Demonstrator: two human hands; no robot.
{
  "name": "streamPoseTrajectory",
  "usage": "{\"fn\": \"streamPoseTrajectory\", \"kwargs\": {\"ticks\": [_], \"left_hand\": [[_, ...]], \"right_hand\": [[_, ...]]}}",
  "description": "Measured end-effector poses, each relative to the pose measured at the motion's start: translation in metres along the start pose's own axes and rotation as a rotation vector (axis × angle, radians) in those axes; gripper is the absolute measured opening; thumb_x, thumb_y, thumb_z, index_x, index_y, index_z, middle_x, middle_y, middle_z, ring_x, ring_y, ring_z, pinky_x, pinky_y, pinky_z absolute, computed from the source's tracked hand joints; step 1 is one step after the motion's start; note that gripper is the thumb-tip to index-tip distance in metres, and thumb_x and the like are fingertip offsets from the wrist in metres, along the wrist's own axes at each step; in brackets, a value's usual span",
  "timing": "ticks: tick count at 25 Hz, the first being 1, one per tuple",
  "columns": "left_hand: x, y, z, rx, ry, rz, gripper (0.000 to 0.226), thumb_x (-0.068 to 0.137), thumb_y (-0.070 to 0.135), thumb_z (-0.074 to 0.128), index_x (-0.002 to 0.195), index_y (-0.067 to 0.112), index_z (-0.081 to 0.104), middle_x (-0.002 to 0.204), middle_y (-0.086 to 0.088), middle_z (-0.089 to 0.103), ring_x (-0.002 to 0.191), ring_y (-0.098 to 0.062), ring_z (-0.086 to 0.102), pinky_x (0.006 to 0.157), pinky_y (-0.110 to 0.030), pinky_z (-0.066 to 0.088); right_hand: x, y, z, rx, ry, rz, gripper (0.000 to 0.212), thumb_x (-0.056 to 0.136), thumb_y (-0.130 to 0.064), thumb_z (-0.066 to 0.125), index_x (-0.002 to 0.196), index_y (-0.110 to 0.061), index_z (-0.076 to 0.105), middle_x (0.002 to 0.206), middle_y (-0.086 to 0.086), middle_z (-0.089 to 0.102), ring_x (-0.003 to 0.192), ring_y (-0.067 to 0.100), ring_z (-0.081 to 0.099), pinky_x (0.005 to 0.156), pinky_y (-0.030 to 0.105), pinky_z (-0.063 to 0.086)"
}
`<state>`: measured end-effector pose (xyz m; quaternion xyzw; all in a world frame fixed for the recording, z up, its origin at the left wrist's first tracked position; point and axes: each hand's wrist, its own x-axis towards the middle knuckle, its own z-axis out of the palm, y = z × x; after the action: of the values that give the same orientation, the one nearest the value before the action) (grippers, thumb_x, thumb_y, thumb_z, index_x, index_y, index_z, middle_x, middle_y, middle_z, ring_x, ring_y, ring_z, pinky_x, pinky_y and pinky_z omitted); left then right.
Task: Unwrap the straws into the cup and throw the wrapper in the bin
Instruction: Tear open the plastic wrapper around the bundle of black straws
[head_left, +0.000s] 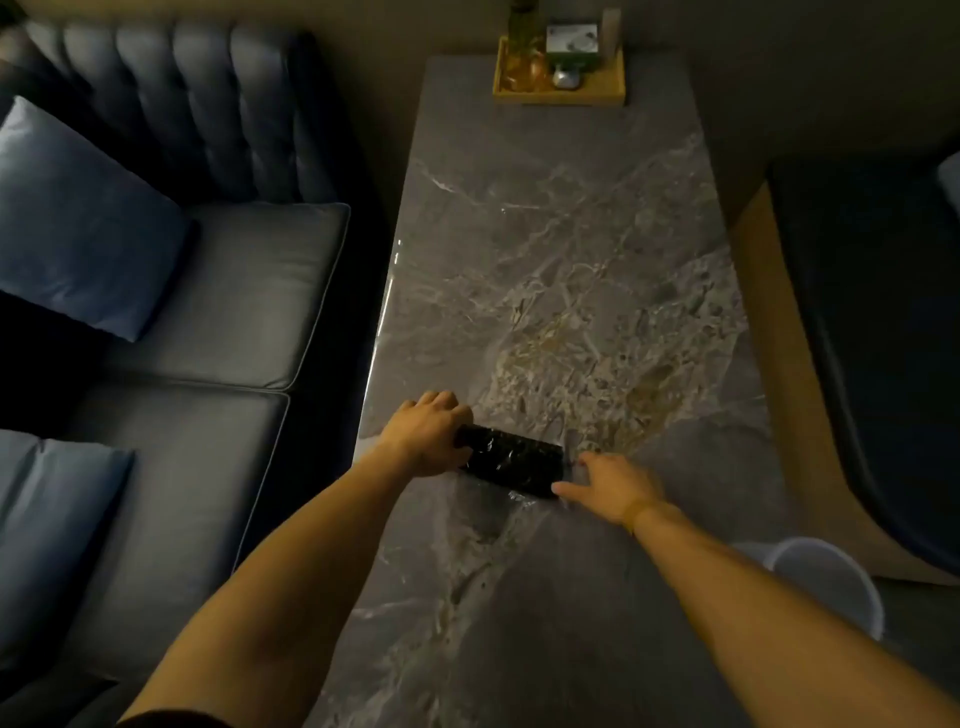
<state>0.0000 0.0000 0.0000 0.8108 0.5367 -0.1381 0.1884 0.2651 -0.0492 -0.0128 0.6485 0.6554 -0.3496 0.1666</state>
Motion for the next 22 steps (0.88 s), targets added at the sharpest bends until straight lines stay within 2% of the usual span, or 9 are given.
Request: {"fn": "streamPoseTrajectory", "kwargs": {"ticks": [3,6,8,9,11,13,16,18,22], "left_hand": [[0.016,-0.002,0.007,0.007,-0.056,-0.021,0.06,0.08,0.057,0.059,0.134,0.034,0.045,0.135,-0.002,0.048,0.125,-0.027,0.046,0.104,-0.046,0.036],[0.023,-0.004,0.018,-0.003,-0.117,-0.036,0.06,0.081,0.059,0.058,0.134,0.034,0.045,0.133,-0.003,0.049,0.124,-0.028,0.047,0.105,-0.047,0.034],[0.023,-0.006,0.024,-0.019,-0.123,-0.04,0.061,0.081,0.059,0.059,0.135,0.034,0.045,0.131,-0.003,0.048,0.123,-0.028,0.048,0.105,-0.048,0.035],[0.023,-0.006,0.027,-0.017,-0.115,-0.04,0.062,0.081,0.06,0.059,0.135,0.033,0.044,0.13,-0.004,0.049,0.122,-0.028,0.048,0.105,-0.048,0.036],[0.02,-0.007,0.031,-0.005,-0.099,-0.04,0.063,0.08,0.063,0.058,0.134,0.032,0.046,0.128,-0.004,0.05,0.121,-0.029,0.049,0.104,-0.048,0.037],[0.014,-0.007,0.037,-0.022,-0.09,-0.053,0.062,0.079,0.064,0.058,0.13,0.031,0.049,0.125,-0.005,0.051,0.119,-0.029,0.049,0.101,-0.048,0.038],[-0.001,-0.004,0.046,-0.068,-0.09,-0.096,0.058,0.078,0.066,0.058,0.124,0.029,0.055,0.121,-0.006,0.052,0.116,-0.03,0.048,0.096,-0.046,0.037],[-0.015,0.002,0.052,-0.12,-0.097,-0.121,0.056,0.079,0.066,0.056,0.119,0.028,0.057,0.119,-0.006,0.051,0.116,-0.029,0.048,0.095,-0.044,0.036],[-0.054,0.017,0.061,-0.359,-0.099,-0.185,0.054,0.079,0.064,0.06,0.115,0.025,0.06,0.111,-0.004,0.051,0.108,-0.028,0.052,0.093,-0.042,0.043]], "right_hand": [[0.02,-0.003,0.006,0.166,0.017,0.037,0.065,0.081,-0.063,0.059,0.122,-0.013,0.053,0.122,0.012,0.063,0.105,0.031,0.061,0.077,0.036,0.048],[0.035,-0.008,0.014,0.32,0.047,0.1,0.071,0.073,-0.061,0.068,0.121,-0.01,0.052,0.12,0.013,0.063,0.105,0.032,0.062,0.082,0.038,0.05],[0.043,-0.008,0.02,0.435,0.072,0.135,0.072,0.07,-0.051,0.077,0.122,-0.009,0.05,0.119,0.013,0.063,0.106,0.031,0.062,0.087,0.039,0.052],[0.046,-0.009,0.025,0.519,0.08,0.153,0.068,0.069,-0.043,0.08,0.12,-0.009,0.051,0.117,0.014,0.065,0.104,0.031,0.062,0.088,0.04,0.052],[0.048,-0.01,0.033,0.744,0.089,0.184,0.047,0.07,-0.025,0.084,0.105,-0.008,0.057,0.111,0.017,0.069,0.096,0.029,0.065,0.089,0.044,0.053],[0.043,-0.01,0.037,0.966,0.073,0.187,0.029,0.072,-0.009,0.082,0.093,-0.008,0.061,0.106,0.024,0.07,0.088,0.028,0.066,0.086,0.046,0.055],[0.027,-0.013,0.035,1.158,0.042,0.158,0.025,0.076,-0.001,0.076,0.097,-0.003,0.062,0.098,0.017,0.069,0.077,0.02,0.063,0.065,0.028,0.055],[0.011,-0.017,0.032,1.267,0.027,0.128,0.022,0.079,-0.002,0.074,0.095,-0.012,0.062,0.094,0.007,0.068,0.076,0.013,0.063,0.059,0.02,0.053],[-0.03,-0.021,0.032,1.456,0.051,0.067,0.025,0.081,-0.005,0.071,0.101,-0.019,0.065,0.102,0.002,0.071,0.089,0.015,0.066,0.08,0.032,0.05]]}}
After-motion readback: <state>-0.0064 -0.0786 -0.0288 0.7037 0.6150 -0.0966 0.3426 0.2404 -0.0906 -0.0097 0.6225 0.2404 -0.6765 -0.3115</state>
